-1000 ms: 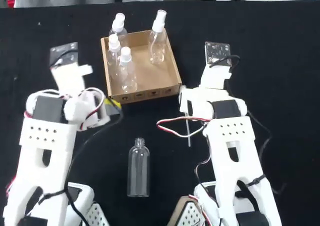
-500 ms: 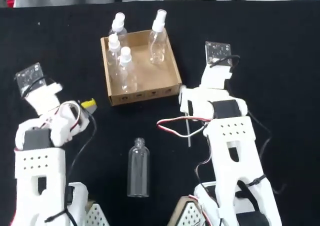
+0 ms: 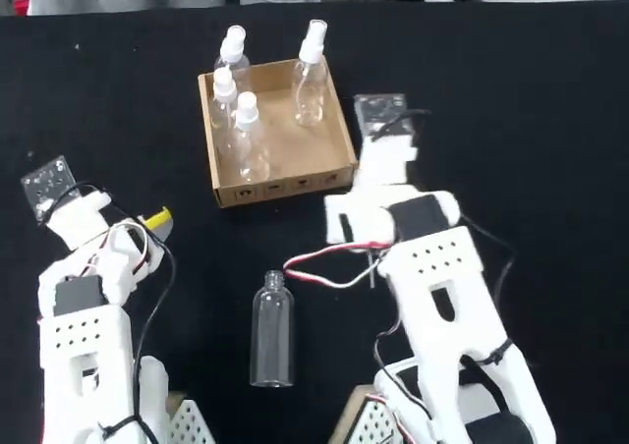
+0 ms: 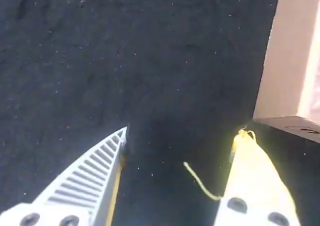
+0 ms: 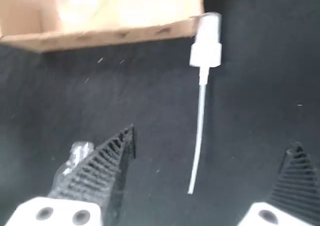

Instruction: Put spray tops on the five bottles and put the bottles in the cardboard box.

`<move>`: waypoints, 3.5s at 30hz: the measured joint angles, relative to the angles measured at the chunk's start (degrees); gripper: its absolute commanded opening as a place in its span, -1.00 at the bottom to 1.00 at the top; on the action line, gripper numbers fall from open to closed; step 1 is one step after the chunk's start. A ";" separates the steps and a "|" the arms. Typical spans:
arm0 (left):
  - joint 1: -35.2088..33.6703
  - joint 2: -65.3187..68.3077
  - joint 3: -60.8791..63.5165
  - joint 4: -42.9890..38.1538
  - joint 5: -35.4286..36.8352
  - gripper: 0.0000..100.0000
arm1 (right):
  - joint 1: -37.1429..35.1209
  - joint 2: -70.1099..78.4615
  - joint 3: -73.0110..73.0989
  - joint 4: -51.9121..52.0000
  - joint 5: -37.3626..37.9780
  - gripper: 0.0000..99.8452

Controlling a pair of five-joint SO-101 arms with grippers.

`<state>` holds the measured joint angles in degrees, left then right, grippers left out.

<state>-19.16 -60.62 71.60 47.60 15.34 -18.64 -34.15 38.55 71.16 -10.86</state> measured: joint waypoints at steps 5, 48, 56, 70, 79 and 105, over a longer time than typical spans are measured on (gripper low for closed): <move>0.00 -0.09 1.58 -1.14 0.00 -0.40 | -3.96 0.00 -0.35 0.70 -3.60 -0.20; -5.89 -0.09 1.58 -1.32 2.02 -0.40 | -38.07 21.27 -0.35 -0.70 -32.53 -0.21; -5.89 -0.09 1.58 -1.32 2.02 -0.40 | -38.07 27.78 -0.35 -4.92 -33.23 -0.44; -5.89 -0.09 1.58 -1.32 2.02 -0.40 | -38.07 29.36 -0.35 -7.30 -33.23 -0.53; -5.89 -0.09 1.58 -1.32 2.02 -0.40 | -38.07 29.36 -0.35 -7.30 -32.35 -0.85; -5.89 -0.09 1.58 -1.32 2.02 -0.40 | -34.29 17.32 -3.34 7.30 -17.05 -0.90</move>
<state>-25.05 -60.70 73.19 46.29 17.36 -52.92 -16.84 35.21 78.46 -27.91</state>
